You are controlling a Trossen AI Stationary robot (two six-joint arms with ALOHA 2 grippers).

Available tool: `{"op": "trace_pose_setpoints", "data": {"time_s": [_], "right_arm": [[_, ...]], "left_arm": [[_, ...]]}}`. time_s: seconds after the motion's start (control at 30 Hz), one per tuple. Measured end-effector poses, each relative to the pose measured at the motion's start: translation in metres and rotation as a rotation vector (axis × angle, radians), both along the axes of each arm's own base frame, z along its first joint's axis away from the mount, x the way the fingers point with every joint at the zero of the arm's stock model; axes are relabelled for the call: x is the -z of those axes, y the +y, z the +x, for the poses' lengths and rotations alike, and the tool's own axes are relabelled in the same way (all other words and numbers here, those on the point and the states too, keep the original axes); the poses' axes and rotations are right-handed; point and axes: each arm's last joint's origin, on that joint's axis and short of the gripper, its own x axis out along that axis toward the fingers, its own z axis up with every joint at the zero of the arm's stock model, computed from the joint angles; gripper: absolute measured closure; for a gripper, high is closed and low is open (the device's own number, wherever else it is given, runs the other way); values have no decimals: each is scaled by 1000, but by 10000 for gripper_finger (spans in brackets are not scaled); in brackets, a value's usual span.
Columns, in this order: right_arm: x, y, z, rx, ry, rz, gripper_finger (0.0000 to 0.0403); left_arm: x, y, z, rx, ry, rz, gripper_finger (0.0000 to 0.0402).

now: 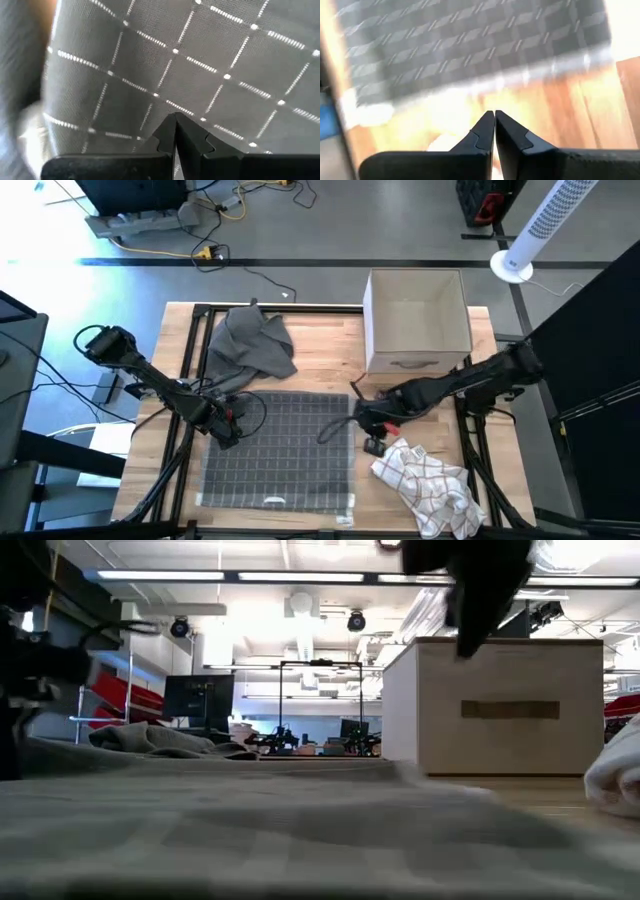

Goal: Fold towel
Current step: Fold the gray checkered towel

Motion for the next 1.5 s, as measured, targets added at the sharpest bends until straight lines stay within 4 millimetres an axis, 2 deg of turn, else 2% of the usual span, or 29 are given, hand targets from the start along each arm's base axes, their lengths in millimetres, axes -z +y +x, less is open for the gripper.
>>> {"op": "trace_pose_setpoints", "data": {"time_s": [0.1, 0.2, 0.37, 0.43, 0.57, 0.67, 0.87, 1.03, 1.17, 1.27, 1.33, 1.43, 1.5], "right_arm": [[-13, 17, -17, 27, -44, 60, 403], [-8, 36, -32, 21, -37, 117, 403], [30, 66, -52, 18, 47, 196, 403], [49, 70, -59, 43, 50, 231, 403], [87, 64, -72, 108, 86, 292, 403], [111, 46, -83, 206, 149, 250, 403], [128, 9, -89, 349, 219, 92, 403], [121, -20, -93, 405, 245, -231, 403], [100, -39, -93, 453, 265, -403, 403], [78, -42, -88, 471, 260, -400, 403], [58, -37, -82, 441, 214, -330, 403], [30, -23, -67, 402, 57, -191, 403], [15, -9, -51, 303, -118, -112, 403]], "left_arm": [[-19, -4, 8, 16, -111, -46, 401], [-36, -6, 17, 83, -229, -66, 401], [-58, -4, 29, 110, -374, -20, 401], [-62, -1, 32, 98, -409, 19, 401], [-64, 3, 36, 112, -422, 34, 401], [-64, 6, 38, 133, -411, 48, 401], [-64, 13, 41, 117, -407, 48, 401], [-64, 15, 42, 101, -413, 47, 401], [-64, 16, 42, 100, -408, 40, 401], [-64, 15, 42, 96, -404, 13, 401], [-64, 14, 42, 80, -400, -24, 401], [-64, 12, 42, 48, -397, -92, 401], [-65, 11, 42, 37, -405, -127, 401]]}}
